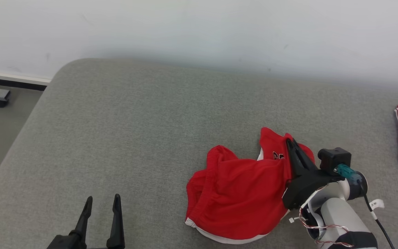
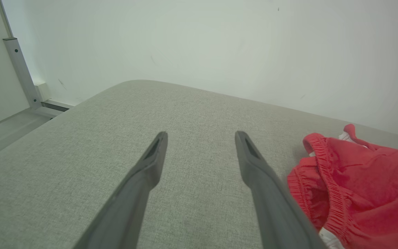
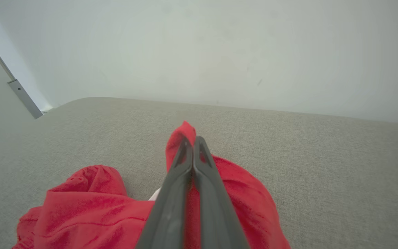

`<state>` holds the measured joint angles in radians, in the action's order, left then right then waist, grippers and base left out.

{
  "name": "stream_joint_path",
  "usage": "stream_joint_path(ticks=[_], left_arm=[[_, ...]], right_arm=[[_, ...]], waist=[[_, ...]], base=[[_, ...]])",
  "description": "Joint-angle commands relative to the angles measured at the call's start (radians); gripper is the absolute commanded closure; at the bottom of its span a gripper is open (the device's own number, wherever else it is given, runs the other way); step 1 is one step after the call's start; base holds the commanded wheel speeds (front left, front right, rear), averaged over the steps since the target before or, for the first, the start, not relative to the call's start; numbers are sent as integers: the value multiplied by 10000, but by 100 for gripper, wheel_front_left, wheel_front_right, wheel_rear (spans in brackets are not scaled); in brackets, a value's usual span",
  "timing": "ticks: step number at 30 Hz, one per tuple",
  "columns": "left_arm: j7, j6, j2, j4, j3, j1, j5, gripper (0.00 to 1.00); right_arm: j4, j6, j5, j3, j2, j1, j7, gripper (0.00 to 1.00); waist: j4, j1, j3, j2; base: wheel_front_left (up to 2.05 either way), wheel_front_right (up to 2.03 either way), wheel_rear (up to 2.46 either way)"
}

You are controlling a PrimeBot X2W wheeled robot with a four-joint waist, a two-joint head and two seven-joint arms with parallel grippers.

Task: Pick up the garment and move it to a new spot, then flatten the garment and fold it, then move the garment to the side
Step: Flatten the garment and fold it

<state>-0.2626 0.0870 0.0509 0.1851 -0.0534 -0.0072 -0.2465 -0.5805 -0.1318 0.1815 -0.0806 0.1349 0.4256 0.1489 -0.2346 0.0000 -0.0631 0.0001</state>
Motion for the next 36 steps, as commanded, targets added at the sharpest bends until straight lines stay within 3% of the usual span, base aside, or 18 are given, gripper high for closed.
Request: stream_joint_path(ticks=[1, 2, 7, 12, 26, 31, 36], left_arm=[[-28, -53, -10, 71, -67, -119, -50, 0], [-28, -48, -12, 96, -106, -117, -58, 0], [-28, -110, -14, 84, -62, 133, -47, 0], [-29, -128, -10, 17, 113, 360, 63, 0], [-28, 23, -12, -301, 813, 676, 421, 0], [-28, 64, -12, -340, 939, 708, 485, 0], [-28, 122, -12, -323, 975, 671, 521, 0]], right_arm=[[-802, 28, -73, -50, -23, 349, 323, 78], [-1226, 28, -71, -82, -36, 495, 445, 0], [-2388, 28, 51, -286, -23, 846, 980, 0], [-2337, 28, 232, -436, 90, 737, 1149, 0], [1885, 28, 326, -19, 445, -1722, 1149, 0], [2616, 28, 197, 454, 344, -2682, 1147, 0], [2533, 28, 130, 820, 401, -3062, 1149, 0]], waist=[[-206, 0, 136, -1], [-233, 0, 185, -1], [-63, 0, 447, -1], [292, 0, 634, -1], [1419, 0, 843, -1], [1588, 0, 886, -1], [1608, 0, 869, -1]], base=[[0, 0, 0], [0, 0, 0], [0, 0, 0], [0, 0, 0], [0, 0, 0], [0, 0, 0], [0, 0, 0]])
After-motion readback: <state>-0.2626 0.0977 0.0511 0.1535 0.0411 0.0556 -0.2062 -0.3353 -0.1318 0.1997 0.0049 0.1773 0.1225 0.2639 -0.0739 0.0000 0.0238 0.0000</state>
